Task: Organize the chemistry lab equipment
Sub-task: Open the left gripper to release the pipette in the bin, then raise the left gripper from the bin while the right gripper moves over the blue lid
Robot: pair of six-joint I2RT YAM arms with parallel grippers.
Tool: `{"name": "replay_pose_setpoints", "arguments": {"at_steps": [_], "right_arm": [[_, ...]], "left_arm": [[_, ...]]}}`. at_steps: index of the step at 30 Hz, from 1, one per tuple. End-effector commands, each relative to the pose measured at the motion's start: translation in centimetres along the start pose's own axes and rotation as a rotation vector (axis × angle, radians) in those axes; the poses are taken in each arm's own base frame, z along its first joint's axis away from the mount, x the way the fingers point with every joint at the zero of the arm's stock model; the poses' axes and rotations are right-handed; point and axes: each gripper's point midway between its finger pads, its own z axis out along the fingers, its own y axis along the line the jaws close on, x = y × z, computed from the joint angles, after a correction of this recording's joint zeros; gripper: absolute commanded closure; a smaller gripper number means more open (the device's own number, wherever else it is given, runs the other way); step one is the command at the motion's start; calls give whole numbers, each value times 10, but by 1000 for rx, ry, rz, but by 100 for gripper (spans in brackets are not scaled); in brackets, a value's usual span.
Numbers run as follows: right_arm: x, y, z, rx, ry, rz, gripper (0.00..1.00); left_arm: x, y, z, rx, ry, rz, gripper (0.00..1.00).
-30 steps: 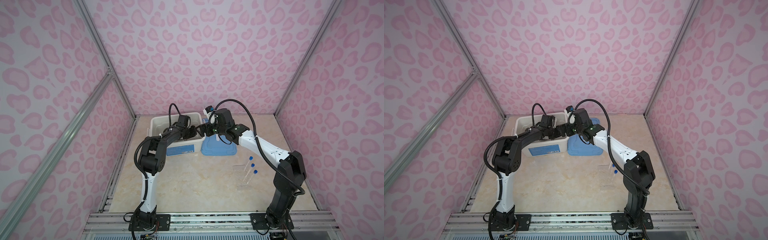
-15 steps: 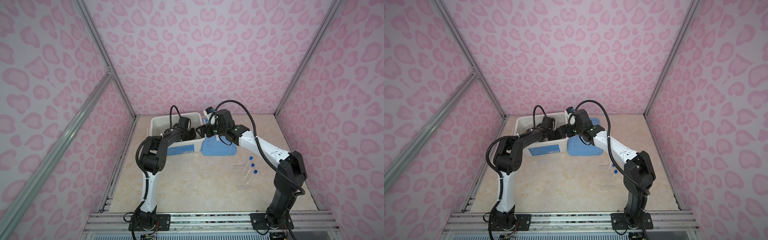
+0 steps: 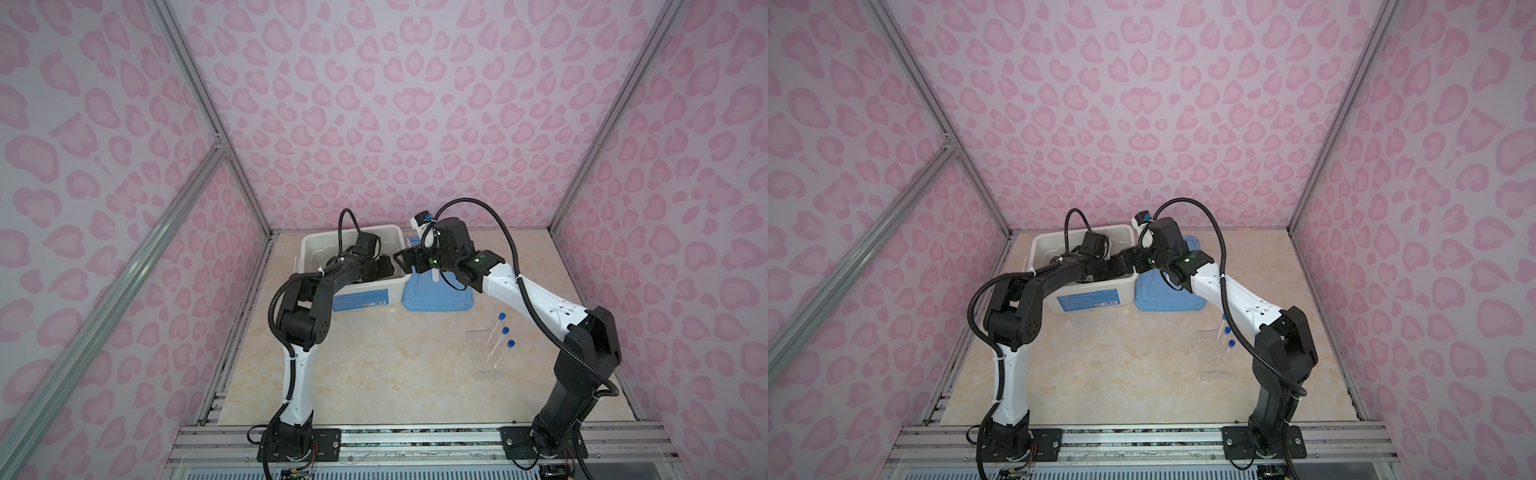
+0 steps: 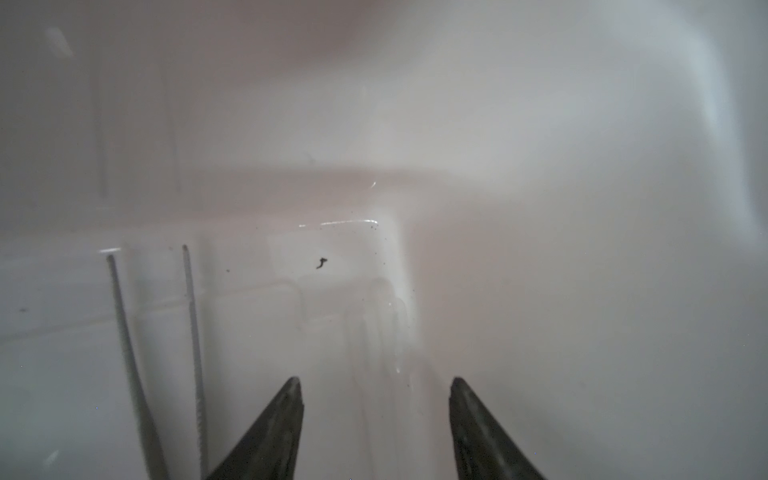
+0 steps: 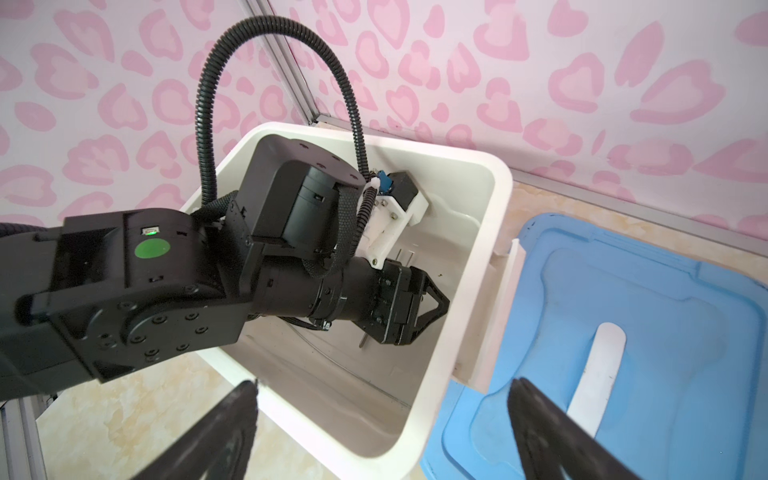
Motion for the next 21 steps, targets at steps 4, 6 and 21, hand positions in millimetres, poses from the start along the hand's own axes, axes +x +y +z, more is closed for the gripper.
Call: {"name": "replay_pose_setpoints", "arguments": {"at_steps": [4, 6, 21], "right_arm": [[-7, 0, -9, 12, -32, 3, 5], [-11, 0, -14, 19, -45, 3, 5], [-18, -38, -80, 95, -103, 138, 4]], "left_arm": [[-27, -20, -48, 7, -97, 31, 18], [-34, -26, -62, 13, -126, 36, 6], [-42, -80, -215, 165, -313, 55, 2]]}}
